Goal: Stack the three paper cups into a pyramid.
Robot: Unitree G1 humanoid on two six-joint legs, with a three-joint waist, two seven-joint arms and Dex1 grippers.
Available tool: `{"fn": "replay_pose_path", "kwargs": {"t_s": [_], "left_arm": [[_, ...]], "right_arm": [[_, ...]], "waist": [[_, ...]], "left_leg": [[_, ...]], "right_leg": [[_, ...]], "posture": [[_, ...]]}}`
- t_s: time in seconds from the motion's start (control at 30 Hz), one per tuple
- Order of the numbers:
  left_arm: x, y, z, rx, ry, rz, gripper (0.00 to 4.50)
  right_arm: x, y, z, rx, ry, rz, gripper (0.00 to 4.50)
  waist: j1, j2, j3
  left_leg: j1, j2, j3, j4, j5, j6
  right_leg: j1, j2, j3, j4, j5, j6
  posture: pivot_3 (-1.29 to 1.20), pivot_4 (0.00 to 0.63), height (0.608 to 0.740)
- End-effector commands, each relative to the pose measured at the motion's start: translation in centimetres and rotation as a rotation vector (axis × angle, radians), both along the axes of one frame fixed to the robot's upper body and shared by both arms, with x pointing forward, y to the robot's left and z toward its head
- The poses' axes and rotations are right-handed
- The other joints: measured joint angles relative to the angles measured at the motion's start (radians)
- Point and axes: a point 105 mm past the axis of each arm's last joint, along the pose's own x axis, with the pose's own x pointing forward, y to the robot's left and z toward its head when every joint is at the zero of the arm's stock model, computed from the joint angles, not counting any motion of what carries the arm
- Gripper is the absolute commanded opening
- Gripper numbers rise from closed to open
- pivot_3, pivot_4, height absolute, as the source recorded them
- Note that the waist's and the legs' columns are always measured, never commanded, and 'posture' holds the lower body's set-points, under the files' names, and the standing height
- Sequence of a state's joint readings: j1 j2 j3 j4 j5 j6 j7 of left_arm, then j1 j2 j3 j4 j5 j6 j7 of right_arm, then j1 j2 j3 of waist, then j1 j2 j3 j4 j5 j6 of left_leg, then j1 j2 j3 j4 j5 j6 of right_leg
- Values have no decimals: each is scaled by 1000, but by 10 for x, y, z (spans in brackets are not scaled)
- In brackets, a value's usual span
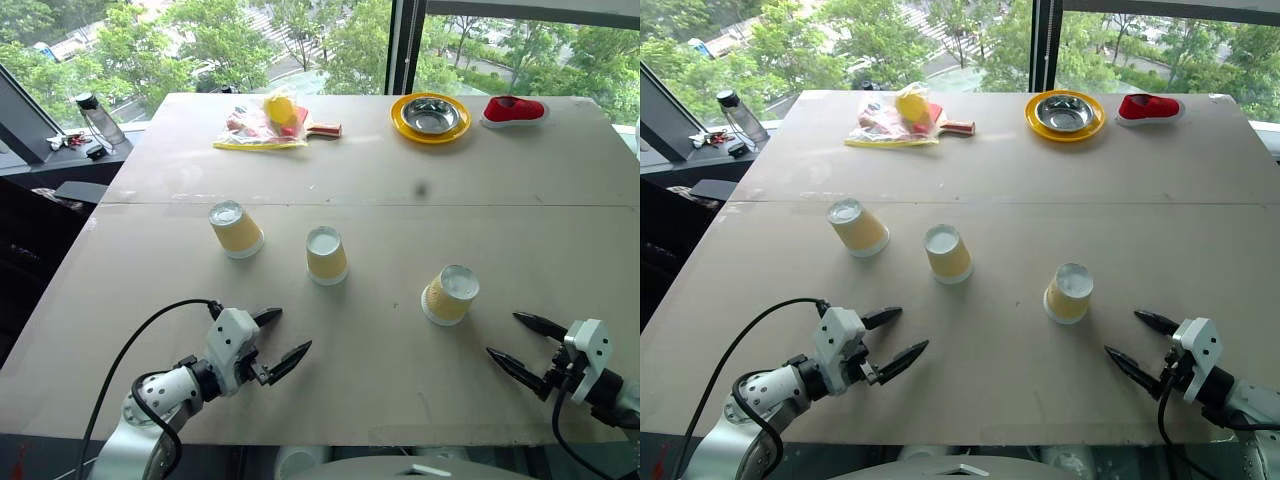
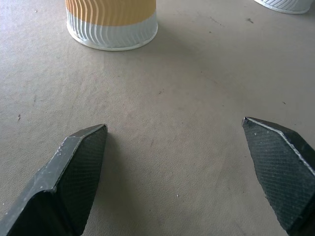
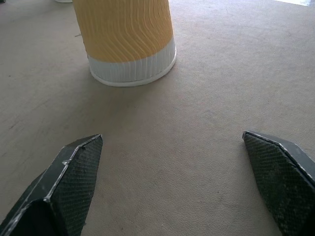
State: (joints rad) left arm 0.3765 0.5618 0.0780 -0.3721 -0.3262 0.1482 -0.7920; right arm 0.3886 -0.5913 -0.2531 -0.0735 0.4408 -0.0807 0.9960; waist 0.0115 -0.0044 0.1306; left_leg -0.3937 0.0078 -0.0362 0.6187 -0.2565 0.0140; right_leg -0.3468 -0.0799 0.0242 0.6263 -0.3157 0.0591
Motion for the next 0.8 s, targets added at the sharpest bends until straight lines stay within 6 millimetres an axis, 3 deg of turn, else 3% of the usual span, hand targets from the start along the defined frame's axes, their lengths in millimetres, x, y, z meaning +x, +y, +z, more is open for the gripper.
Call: {"fn": "replay_pose_path", "kwargs": {"t_s": [0.03, 0.8], "left_arm": [[-8, -3, -2, -16, 28, -24, 4491], [-6, -11, 16, -74, -20, -118, 4491]], "right_arm": [[-4, 4, -2, -1, 17, 33, 4496], [15, 18, 20, 18, -108, 64, 4496]], "waist": [[0, 0, 0], [0, 4, 9]], "left_leg": [[0, 0, 0, 0, 0, 0], [1, 0, -1, 16, 0, 0]], "right_leg": [[0, 0, 0, 0, 0, 0], [1, 8, 1, 16, 2, 4]], "posture": [[0, 150, 740], [0, 150, 740]]}}
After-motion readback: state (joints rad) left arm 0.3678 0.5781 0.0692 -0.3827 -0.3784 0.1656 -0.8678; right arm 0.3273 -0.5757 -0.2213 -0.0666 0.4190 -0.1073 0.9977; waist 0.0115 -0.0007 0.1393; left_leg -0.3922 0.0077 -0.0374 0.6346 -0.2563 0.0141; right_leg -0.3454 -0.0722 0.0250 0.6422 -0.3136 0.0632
